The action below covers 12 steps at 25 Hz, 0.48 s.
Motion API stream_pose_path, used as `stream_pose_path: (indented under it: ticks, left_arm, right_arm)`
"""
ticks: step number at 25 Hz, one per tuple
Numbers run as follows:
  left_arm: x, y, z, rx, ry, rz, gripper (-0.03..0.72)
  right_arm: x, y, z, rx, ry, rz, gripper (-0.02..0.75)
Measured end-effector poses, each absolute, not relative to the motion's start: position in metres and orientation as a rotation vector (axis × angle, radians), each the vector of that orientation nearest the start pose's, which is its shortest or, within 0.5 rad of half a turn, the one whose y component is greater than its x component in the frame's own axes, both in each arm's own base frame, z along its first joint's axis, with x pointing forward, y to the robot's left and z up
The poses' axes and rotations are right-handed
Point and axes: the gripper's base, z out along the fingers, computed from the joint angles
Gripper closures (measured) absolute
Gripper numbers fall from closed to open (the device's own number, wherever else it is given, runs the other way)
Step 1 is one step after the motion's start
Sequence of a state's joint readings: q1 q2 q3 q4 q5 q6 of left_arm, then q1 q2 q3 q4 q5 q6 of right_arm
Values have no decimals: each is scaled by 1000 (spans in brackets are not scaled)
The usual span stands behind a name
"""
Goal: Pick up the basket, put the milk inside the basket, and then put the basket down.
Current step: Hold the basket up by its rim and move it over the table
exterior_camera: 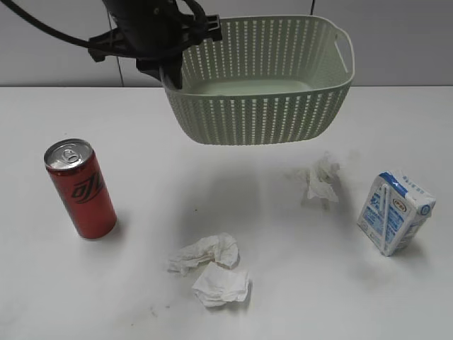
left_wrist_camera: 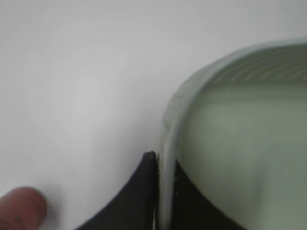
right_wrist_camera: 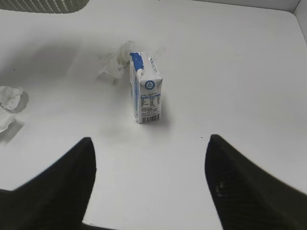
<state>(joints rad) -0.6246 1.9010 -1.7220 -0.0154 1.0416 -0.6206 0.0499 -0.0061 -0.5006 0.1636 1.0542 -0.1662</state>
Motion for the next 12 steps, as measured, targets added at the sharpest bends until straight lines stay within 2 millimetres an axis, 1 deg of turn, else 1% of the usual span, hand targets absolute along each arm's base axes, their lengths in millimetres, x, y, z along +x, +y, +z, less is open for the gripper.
stream_pose_path:
  ticks: [1,3,7,9,12]
  left_arm:
    - [332,-244,295,-15,2783,-388,680]
    - [321,-241,291,-70,2833,-420,680]
    - [294,-233,267,-173,2972,-458,680]
    - [282,-231,257,-178,2996,-458,680]
    - [267,-232,247,-130,2979,-449,680]
  right_arm:
    - [-7,13,279,-226,2010,122,200]
    - [-7,13,279,-226,2010,122,200]
    - [-7,13,279,-226,2010,122,200]
    - [-7,13,279,-226,2010,122,200]
    - [-7,13,279,-226,2010,122,200]
